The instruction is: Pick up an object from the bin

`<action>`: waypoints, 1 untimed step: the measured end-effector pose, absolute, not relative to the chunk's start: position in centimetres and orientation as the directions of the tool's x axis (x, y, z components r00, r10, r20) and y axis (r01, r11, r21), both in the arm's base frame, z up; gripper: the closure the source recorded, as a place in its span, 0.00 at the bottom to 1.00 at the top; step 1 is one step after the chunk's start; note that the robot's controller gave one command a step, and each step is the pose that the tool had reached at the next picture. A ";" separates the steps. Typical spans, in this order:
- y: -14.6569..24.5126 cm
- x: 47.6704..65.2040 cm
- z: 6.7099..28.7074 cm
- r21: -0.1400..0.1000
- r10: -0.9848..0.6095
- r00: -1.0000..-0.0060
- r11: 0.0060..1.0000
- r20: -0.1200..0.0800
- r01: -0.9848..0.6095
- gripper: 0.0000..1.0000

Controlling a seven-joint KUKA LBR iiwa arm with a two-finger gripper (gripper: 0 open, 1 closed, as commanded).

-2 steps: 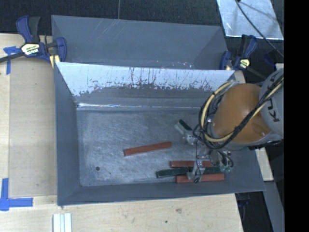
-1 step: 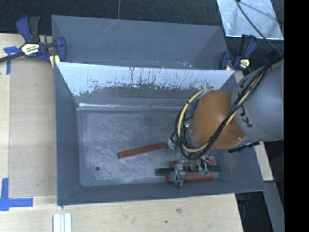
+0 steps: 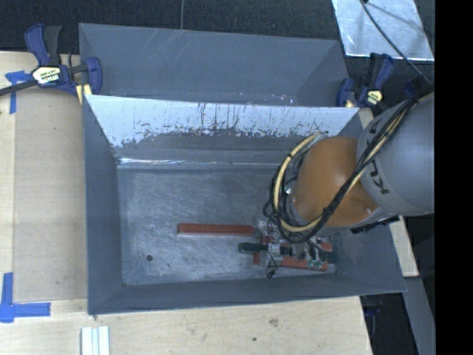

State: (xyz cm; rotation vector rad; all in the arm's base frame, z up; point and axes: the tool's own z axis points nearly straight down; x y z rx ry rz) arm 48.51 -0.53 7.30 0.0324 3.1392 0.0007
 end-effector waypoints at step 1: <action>1.0 48.7 16.1 0.001 -0.002 -1.000 1.000 -0.010 -0.002 1.00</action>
Offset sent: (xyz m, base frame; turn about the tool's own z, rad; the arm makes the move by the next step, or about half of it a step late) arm -0.0011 0.0146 0.0843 -0.0208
